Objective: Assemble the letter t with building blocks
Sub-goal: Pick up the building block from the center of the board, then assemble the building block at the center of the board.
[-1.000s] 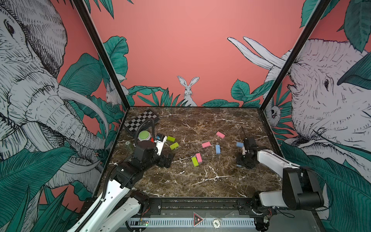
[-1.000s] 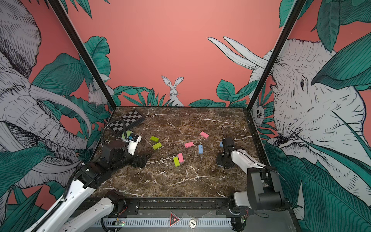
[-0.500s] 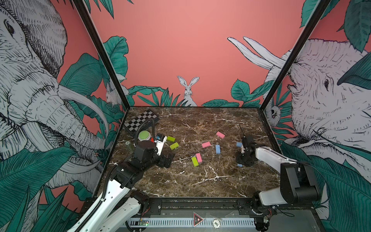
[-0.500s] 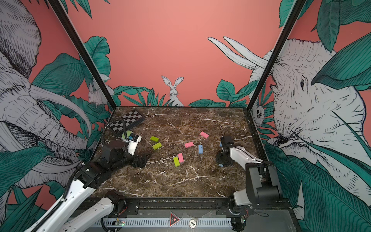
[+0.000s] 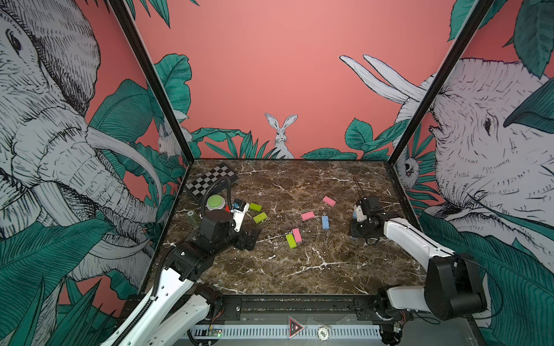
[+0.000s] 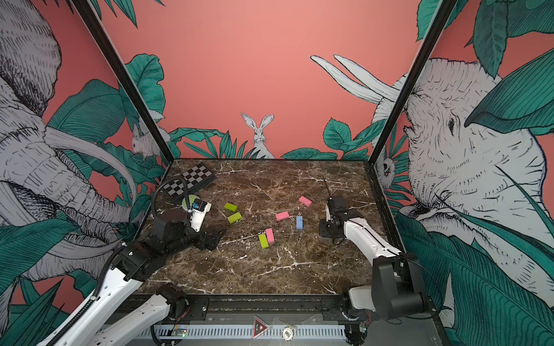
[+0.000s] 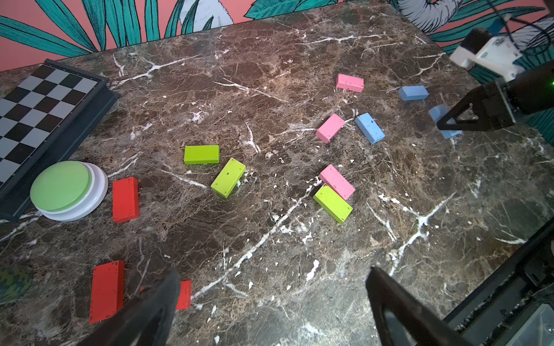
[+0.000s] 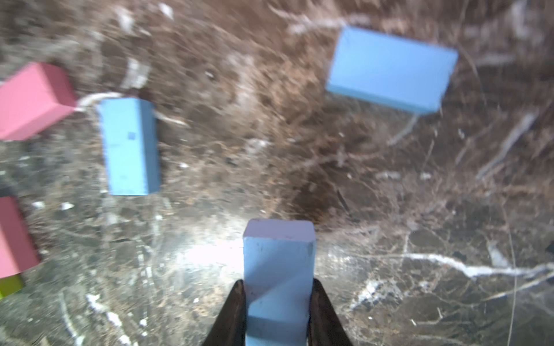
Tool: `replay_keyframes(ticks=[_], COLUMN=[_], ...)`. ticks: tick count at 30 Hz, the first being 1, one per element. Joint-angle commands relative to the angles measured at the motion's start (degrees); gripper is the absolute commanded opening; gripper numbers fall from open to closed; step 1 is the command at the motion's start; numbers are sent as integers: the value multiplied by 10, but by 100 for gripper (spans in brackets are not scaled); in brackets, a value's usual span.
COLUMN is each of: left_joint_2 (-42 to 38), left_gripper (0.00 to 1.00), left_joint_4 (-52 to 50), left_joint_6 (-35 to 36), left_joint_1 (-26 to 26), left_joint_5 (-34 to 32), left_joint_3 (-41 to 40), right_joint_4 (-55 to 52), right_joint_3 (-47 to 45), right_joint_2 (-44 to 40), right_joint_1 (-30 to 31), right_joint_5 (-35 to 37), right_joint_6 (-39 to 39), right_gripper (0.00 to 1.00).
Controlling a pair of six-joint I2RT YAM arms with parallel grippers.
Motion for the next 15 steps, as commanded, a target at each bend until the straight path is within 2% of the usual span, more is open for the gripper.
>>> replay_keyframes(ticks=[1, 7, 11, 15], left_joint_2=[-8, -11, -13, -14], left_gripper=[99, 99, 99, 99], left_joint_4=[-10, -10, -10, -9], left_joint_6=[6, 6, 4, 3], left_joint_1=[-3, -2, -3, -3], left_joint_5=[-9, -11, -11, -8], left_joint_3=[3, 3, 2, 2], right_joint_4=[17, 26, 27, -27], right_joint_3=[29, 91, 122, 169], right_joint_2=[-9, -9, -1, 25], right_joint_1=[26, 109, 136, 160], right_joint_5=[-11, -21, -70, -101], right_joint_6=[-41, -168, -261, -362], right_gripper=[15, 12, 12, 10])
